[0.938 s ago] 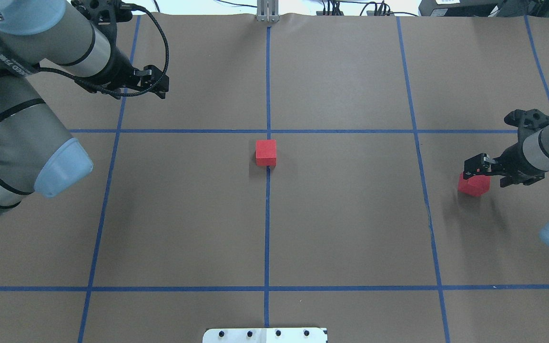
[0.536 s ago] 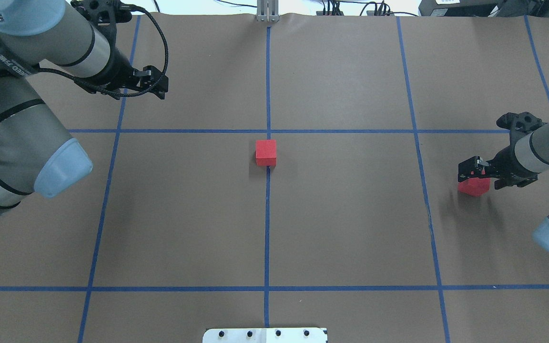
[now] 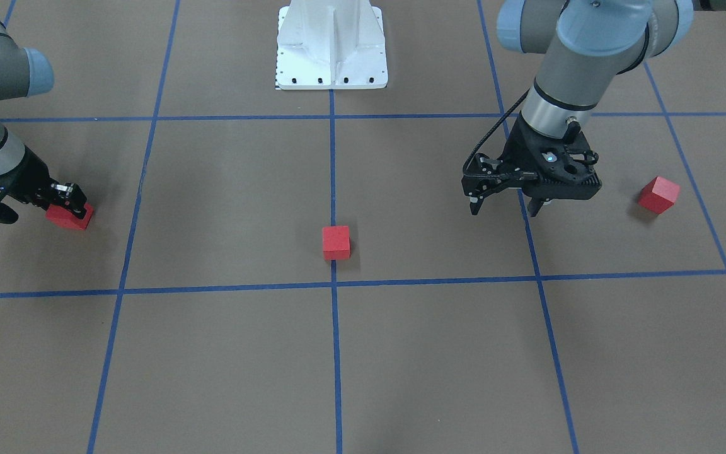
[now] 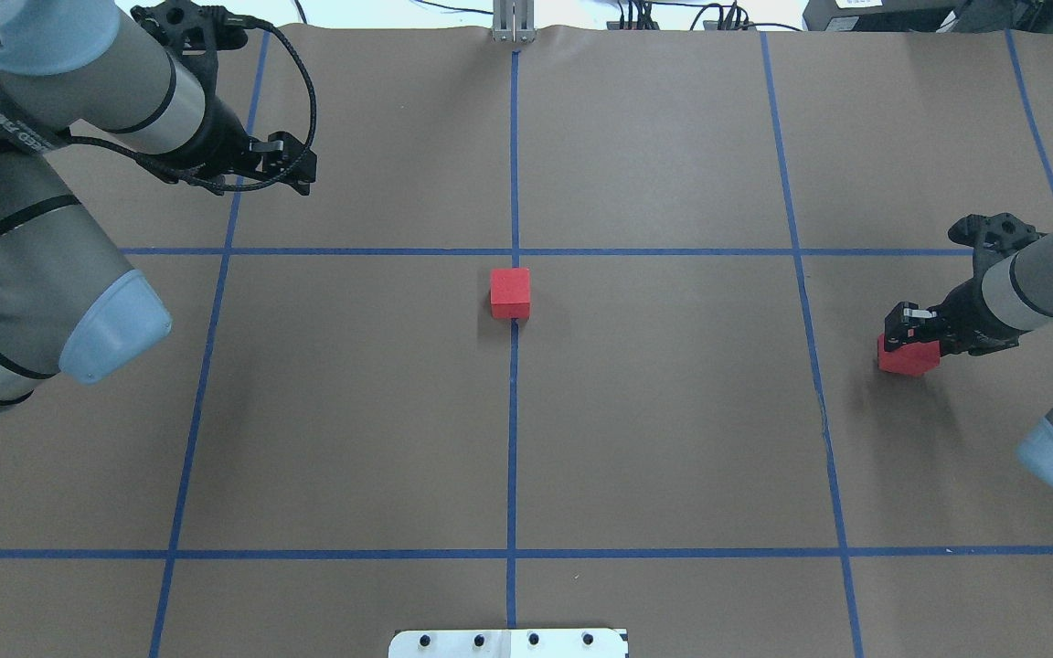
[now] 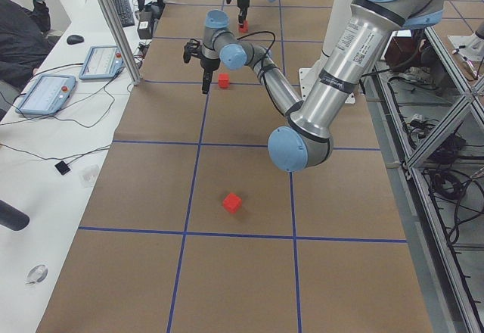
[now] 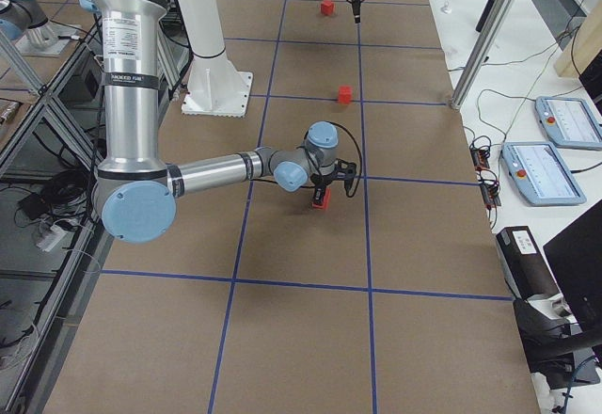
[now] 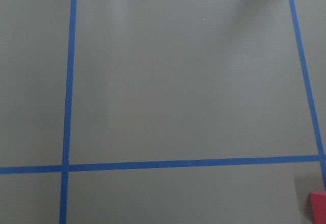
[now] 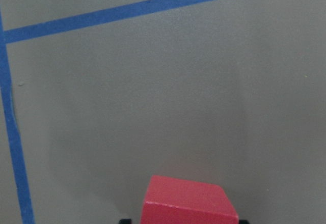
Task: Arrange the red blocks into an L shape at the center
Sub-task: 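Carry the red cube with the right gripper toward the center cube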
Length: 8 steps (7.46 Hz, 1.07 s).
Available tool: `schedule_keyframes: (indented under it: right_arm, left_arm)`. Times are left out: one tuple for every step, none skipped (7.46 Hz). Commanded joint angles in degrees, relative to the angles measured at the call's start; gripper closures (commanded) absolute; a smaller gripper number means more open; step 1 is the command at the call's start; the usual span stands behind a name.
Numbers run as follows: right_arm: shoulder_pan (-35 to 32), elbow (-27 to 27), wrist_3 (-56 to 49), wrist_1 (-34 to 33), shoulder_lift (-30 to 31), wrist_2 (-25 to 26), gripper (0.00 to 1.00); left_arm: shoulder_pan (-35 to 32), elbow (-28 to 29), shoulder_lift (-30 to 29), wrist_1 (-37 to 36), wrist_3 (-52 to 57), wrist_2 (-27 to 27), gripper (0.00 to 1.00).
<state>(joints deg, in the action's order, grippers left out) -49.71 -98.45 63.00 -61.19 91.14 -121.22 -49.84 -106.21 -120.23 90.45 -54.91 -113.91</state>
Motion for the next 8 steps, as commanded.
schedule_keyframes:
  right_arm:
    - [0.0, -3.0, -0.2, -0.2, -1.0, 0.1, 1.0]
    - [0.3, -4.3, -0.2, -2.6, -4.4, -0.2, 1.0]
    - [2.1, -5.4, -0.2, -9.4, -10.8, -0.2, 1.0]
    - [4.2, -6.7, -0.1, -20.3, -19.4, 0.3, 1.0]
    - [8.1, -7.9, 0.0, -28.4, -25.9, 1.8, 1.0]
    - [10.7, -8.0, 0.0, -31.7, -30.4, 5.0, 1.0]
    - [14.1, -7.6, 0.1, -32.5, -32.9, 7.6, 1.0]
    - [16.7, -7.6, 0.3, -32.5, -34.4, 11.0, 1.0]
  left_arm:
    - [-1.2, -0.7, 1.7, 0.0, 1.6, -0.2, 0.01]
    - [-3.8, -0.7, 3.8, -0.1, 6.2, -0.6, 0.01]
    - [-5.9, -0.7, 7.0, -0.1, 11.4, -0.9, 0.01]
    - [-9.3, -0.5, 9.5, -0.6, 16.4, -5.1, 0.01]
    - [-13.2, -0.3, 13.6, -0.3, 24.8, -8.6, 0.01]
    - [-16.0, 0.6, 15.8, -0.1, 30.8, -9.0, 0.01]
    - [-17.1, 1.9, 17.3, 0.2, 32.7, -9.1, 0.01]
    - [-17.7, 2.2, 19.3, 0.3, 35.9, -9.1, 0.01]
